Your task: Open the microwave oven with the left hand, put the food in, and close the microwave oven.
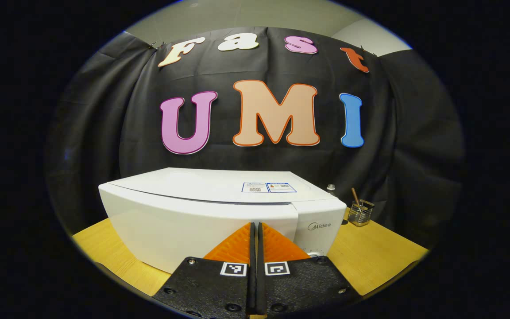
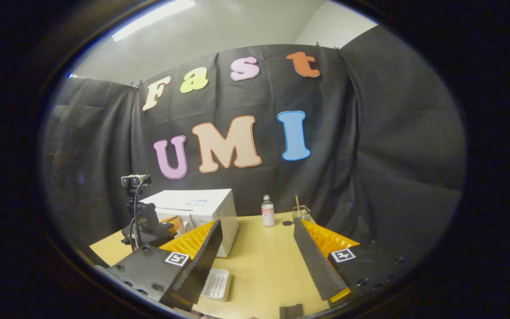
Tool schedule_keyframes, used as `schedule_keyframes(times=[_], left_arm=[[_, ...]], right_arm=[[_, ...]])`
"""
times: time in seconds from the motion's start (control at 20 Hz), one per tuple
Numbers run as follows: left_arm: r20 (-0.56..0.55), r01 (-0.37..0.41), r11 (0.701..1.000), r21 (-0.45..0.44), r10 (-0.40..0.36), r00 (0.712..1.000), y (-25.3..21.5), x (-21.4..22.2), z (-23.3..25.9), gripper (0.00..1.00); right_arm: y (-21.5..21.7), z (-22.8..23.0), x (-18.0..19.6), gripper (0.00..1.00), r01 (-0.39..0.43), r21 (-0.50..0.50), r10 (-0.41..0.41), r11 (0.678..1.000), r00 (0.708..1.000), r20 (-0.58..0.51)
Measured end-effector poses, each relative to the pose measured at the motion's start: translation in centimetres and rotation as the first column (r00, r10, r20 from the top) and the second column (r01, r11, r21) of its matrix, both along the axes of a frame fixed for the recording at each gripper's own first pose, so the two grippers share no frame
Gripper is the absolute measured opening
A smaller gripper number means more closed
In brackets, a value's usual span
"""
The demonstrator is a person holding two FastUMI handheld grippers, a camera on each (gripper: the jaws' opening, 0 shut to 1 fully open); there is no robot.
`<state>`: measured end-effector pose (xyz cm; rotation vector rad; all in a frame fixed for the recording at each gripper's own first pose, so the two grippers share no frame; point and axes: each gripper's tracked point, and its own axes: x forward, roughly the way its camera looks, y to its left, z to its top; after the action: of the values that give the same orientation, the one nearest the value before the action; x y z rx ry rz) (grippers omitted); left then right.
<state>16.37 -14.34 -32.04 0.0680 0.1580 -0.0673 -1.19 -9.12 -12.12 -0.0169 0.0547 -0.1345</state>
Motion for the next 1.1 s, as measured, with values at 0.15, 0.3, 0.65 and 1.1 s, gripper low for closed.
schedule_keyframes(times=[0.15,0.3,0.65,1.1], left_arm=[[0.005,-0.002,1.0,-0.004,0.002,1.0,0.1,0.1,0.0,0.01],[-0.055,-0.026,1.0,0.014,0.026,0.998,0.3,1.1,-1.3,0.01],[-0.063,-0.017,1.0,-0.01,0.017,0.998,0.4,0.5,-0.9,0.01],[-0.003,-0.06,0.998,-0.016,0.06,0.998,3.8,-4.4,5.5,0.02]], right_arm=[[0.2,-0.3,-0.1,0.99,-0.014,0.018,0.014,1.0,1.0,-0.007],[0.2,-0.5,0.1,0.99,-0.016,0.029,0.016,0.999,1.0,-0.012],[0.8,-1.6,0.4,1.0,-0.01,0.007,0.011,1.0,0.999,-0.046],[4.7,-1.5,1.0,0.92,-0.084,0.003,0.084,0.996,0.995,-0.048]])
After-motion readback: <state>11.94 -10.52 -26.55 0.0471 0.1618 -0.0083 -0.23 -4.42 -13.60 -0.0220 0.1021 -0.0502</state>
